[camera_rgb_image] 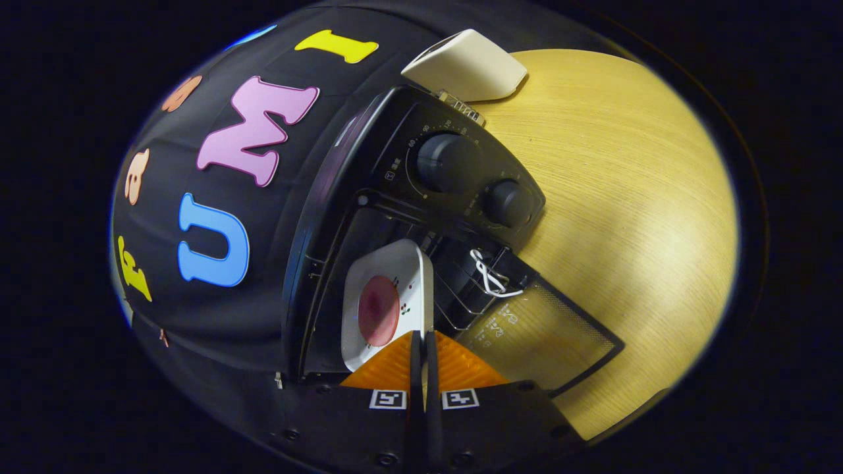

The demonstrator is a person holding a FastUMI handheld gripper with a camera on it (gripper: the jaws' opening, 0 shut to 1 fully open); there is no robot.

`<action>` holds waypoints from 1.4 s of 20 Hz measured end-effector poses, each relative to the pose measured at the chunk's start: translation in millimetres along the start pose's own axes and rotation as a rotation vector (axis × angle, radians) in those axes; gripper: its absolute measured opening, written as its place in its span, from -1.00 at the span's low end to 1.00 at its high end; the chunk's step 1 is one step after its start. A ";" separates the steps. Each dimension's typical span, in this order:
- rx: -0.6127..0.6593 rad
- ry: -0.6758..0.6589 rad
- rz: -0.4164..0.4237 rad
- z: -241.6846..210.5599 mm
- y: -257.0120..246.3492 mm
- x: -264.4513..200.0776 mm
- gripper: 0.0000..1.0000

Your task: Open the toaster oven, put the food inside, and close the toaster oven door.

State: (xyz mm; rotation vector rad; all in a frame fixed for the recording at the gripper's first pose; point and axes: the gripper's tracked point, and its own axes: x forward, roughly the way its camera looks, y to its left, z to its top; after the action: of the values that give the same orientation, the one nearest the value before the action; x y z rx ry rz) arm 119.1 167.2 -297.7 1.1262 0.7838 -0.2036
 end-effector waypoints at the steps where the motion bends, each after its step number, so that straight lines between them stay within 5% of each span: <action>1: 0.014 -0.016 -0.001 -0.2 1.1 7.0 -0.90; 10: 0.168 -0.120 -0.028 2.1 12.4 43.1 -0.90; 17: 0.124 -0.104 0.025 -2.8 18.2 35.9 -0.74; 21: 0.074 -0.068 0.067 -3.9 22.4 15.8 0.15; 23: 0.023 -0.051 0.060 -5.1 19.1 4.9 0.92; 28: -0.112 0.024 0.036 -23.5 1.7 -24.8 0.97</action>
State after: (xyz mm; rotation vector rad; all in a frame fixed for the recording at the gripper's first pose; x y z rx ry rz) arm 91.3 182.5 -285.0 1.0371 0.7866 -0.1149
